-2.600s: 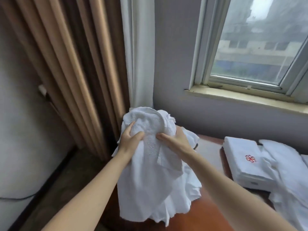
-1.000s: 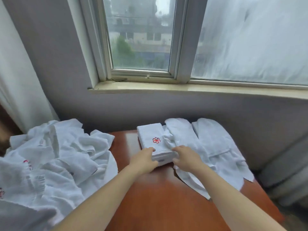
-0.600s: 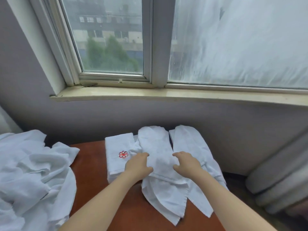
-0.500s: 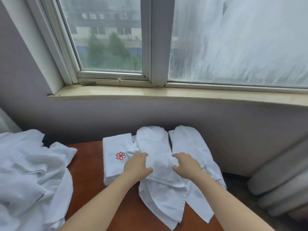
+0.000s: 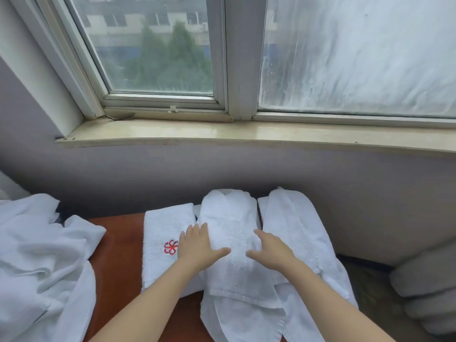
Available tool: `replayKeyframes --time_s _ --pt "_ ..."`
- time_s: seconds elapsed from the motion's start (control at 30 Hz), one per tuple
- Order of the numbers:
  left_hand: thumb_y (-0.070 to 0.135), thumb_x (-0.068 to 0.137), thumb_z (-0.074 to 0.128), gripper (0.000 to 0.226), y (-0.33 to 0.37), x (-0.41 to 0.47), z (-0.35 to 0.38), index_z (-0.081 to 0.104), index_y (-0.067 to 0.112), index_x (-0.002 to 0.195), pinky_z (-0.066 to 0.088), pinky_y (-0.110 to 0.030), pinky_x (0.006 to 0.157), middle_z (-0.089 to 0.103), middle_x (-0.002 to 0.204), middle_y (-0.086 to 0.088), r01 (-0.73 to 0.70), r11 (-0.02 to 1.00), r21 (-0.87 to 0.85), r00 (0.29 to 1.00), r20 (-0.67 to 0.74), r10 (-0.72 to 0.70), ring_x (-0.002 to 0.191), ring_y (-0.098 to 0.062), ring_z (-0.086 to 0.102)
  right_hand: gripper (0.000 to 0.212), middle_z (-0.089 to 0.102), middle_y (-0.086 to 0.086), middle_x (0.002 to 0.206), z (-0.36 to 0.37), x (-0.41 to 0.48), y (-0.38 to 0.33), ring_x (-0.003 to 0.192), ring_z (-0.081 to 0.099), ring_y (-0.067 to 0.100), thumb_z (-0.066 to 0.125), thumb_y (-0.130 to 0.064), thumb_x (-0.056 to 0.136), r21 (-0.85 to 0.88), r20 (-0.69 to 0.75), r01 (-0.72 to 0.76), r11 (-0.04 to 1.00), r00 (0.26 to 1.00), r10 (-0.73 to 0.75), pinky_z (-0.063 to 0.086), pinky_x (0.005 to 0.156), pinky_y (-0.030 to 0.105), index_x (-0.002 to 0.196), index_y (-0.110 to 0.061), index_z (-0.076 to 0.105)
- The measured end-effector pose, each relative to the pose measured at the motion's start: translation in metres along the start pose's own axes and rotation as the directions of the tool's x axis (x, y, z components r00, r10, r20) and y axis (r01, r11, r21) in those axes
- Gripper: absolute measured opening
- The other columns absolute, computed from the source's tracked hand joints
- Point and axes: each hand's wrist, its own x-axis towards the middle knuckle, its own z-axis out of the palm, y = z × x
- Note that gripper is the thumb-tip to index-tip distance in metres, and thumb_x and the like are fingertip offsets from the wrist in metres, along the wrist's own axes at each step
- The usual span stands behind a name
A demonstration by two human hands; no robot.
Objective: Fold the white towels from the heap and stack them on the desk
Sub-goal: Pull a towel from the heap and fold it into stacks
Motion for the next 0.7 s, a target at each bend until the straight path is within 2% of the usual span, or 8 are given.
replayKeyframes --time_s 0.07,0.13,0.2,0.3,0.4,0.5,0.6,0.7 --pt "0.088 0.07 0.043 0.119 -0.001 0.01 0.006 0.01 0.012 0.155 0.014 -0.044 0.12 0.023 0.157 -0.01 0.043 0.999 0.009 0.999 0.017 -0.043 0.146 -0.029 0.017 0.095 0.028 -0.003 0.159 0.004 0.012 0.002 0.142 0.033 0.018 0.062 -0.056 0.082 0.144 0.05 -0.035 0.989 0.998 0.028 0.038 0.102 0.032 0.157 -0.022 0.014" --pt "0.092 0.065 0.042 0.131 -0.003 0.017 0.011 -0.003 0.009 0.156 0.004 -0.044 0.122 0.015 0.16 -0.012 0.07 0.997 0.035 0.997 0.027 -0.071 0.149 -0.029 0.009 0.103 0.035 -0.002 0.153 0.009 0.021 0.003 0.137 0.038 0.019 0.068 -0.059 0.075 0.266 0.092 -0.081 0.961 0.994 0.058 0.04 0.097 0.03 0.155 -0.022 0.014" --pt "0.093 0.063 0.042 0.134 -0.004 0.021 0.015 -0.008 0.009 0.155 -0.003 -0.045 0.121 0.021 0.156 -0.012 0.073 0.995 0.065 0.997 0.026 -0.075 0.147 -0.029 0.013 0.107 0.044 -0.001 0.134 0.014 0.026 0.003 0.122 0.045 0.019 0.073 -0.06 0.066 0.325 0.12 -0.121 0.938 0.989 0.086 0.043 0.091 0.029 0.15 -0.024 0.016" --pt "0.084 0.068 0.049 0.126 -0.002 0.023 0.017 -0.006 0.012 0.155 -0.005 -0.044 0.12 0.039 0.143 -0.009 0.038 0.998 0.043 0.999 -0.016 -0.037 0.139 -0.025 0.027 0.112 0.046 0.004 0.127 0.022 0.032 0.001 0.118 0.045 0.023 0.076 -0.058 0.055 0.292 0.117 -0.163 0.942 0.984 0.135 0.047 0.096 0.037 0.145 -0.027 0.016" --pt "0.06 0.075 0.06 0.108 0.001 0.022 0.017 0.001 0.017 0.155 0.016 -0.038 0.118 0.052 0.122 -0.001 -0.036 0.994 -0.1 0.995 -0.093 0.027 0.129 -0.025 0.038 0.103 0.049 -0.001 0.126 0.025 0.035 -0.004 0.116 0.05 0.02 0.078 -0.044 0.057 0.456 0.092 -0.135 0.88 0.99 0.105 0.049 0.095 0.038 0.143 -0.025 0.024" --pt "0.042 0.074 0.058 0.097 0.01 0.015 0.011 0.007 0.027 0.156 0.042 -0.029 0.09 0.053 0.129 0.003 -0.065 0.928 -0.366 0.995 -0.091 0.034 0.12 -0.021 0.05 0.08 0.055 -0.005 0.123 0.024 0.027 -0.014 0.109 0.057 0.013 0.074 -0.027 0.062 0.611 0.088 -0.081 0.788 0.996 0.034 0.052 0.088 0.032 0.134 -0.025 0.039" --pt "0.044 0.064 0.055 0.097 0.022 0.001 -0.005 0.017 0.038 0.153 0.044 -0.023 0.08 0.046 0.142 0.014 -0.034 0.785 -0.619 0.999 -0.049 0.005 0.107 -0.002 0.056 0.044 0.067 -0.007 0.097 0.014 0.012 -0.018 0.083 0.064 0.007 0.065 -0.018 0.063 0.727 0.016 0.009 0.687 0.999 -0.03 0.054 0.07 0.025 0.105 -0.027 0.059" --pt "0.042 0.06 0.057 0.09 0.034 -0.015 -0.027 0.033 0.041 0.146 0.042 -0.014 0.069 0.053 0.114 0.031 -0.085 0.615 -0.784 0.992 -0.123 -0.019 0.085 0.017 0.054 0.021 0.064 -0.009 0.073 -0.005 -0.008 -0.026 0.066 0.059 0.007 0.061 -0.016 0.062 0.807 -0.05 0.064 0.587 0.998 -0.041 0.047 0.057 0.016 0.081 -0.023 0.063"
